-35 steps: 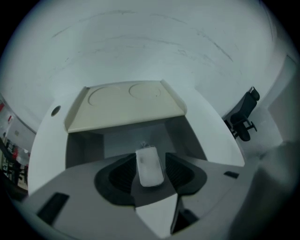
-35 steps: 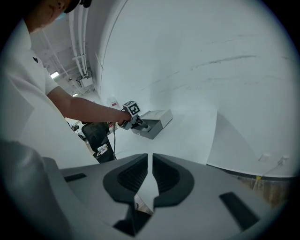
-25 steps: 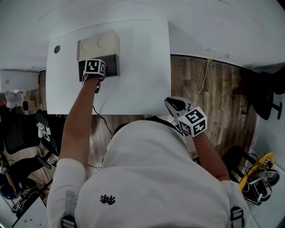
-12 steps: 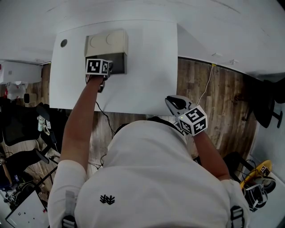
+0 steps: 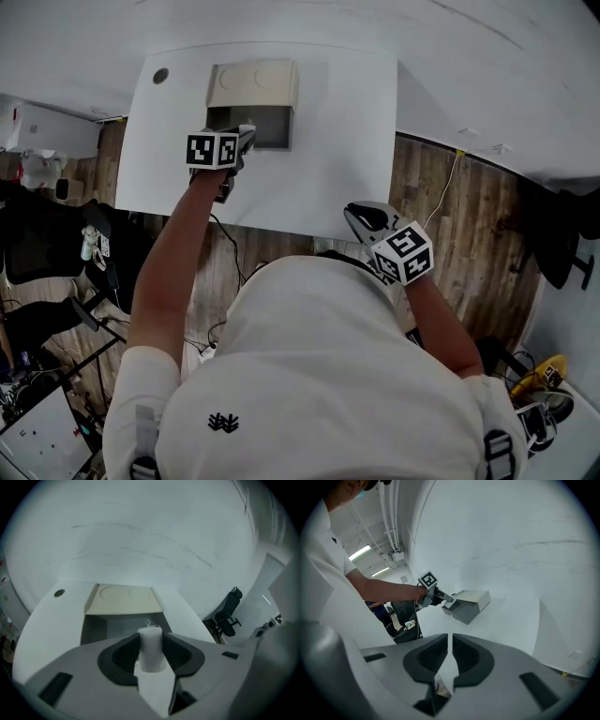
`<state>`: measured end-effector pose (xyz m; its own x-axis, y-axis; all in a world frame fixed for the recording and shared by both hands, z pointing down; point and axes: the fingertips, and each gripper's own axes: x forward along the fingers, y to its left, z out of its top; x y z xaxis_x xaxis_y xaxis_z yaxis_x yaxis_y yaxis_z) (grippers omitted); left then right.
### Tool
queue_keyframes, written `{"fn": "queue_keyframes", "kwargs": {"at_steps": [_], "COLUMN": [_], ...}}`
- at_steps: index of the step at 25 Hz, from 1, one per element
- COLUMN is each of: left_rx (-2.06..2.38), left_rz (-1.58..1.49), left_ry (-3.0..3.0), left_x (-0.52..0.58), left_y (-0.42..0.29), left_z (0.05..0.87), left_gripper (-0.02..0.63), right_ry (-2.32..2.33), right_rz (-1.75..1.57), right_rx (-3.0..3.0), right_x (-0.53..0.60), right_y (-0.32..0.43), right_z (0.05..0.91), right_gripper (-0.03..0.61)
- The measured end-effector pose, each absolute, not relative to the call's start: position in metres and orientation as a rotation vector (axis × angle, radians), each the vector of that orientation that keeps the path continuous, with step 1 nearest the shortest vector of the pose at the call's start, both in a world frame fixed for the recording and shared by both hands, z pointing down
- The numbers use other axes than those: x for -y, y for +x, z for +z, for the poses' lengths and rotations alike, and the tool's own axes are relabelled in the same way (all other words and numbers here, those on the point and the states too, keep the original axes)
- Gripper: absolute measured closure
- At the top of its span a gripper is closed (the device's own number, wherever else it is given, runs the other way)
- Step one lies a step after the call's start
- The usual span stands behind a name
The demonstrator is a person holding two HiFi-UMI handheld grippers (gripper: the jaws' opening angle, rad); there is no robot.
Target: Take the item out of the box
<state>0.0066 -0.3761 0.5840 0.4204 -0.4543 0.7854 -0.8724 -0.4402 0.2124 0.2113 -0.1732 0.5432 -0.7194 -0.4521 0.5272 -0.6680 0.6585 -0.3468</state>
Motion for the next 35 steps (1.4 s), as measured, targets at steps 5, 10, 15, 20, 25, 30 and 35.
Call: {"fn": "queue_keyframes", "kwargs": {"at_steps": [5, 10, 15, 20, 25, 30, 35], "left_rx": [1.095, 1.081, 1.050, 1.022, 0.994, 0.961, 0.937], "left_rz": [0.755, 0.683, 0.591, 0.508, 0.425, 0.344, 0.327], "left_ry": [2.103, 2.180, 2.235, 2.292, 2.332, 2.360, 2.401], "left_x": [0.354, 0.327, 0.293, 0.253, 0.211, 0.173, 0.136], "left_y": [0.001, -0.008, -0.023, -0.039, -0.056, -0.073, -0.092], "left_z": [0.560, 0.533, 0.506, 0.483, 0.465, 0.448, 0.436], "left_gripper": [0.453, 0.453, 0.453, 0.453, 0.453, 0.453, 0.453], "right_ry": [0.847, 0.821, 0.809, 0.830, 0.843, 0.880, 0.903], "right_rz": [0.717, 0.701, 0.670, 0.661, 0.640, 0.613, 0.603], "right_rx": [2.493, 2.499, 2.510, 2.508, 2.504, 2.502, 2.503], "right_x": [0.168, 0.158, 0.146, 0.132, 0.115, 0.103, 0.085], "right_y": [0.188, 0.162, 0.134, 0.112, 0.092, 0.079, 0.060], "right_z": [0.539, 0.537, 0.529, 0.525, 0.520, 0.515, 0.512], "right_gripper": [0.545, 0.545, 0.545, 0.548, 0.553, 0.561, 0.566]}}
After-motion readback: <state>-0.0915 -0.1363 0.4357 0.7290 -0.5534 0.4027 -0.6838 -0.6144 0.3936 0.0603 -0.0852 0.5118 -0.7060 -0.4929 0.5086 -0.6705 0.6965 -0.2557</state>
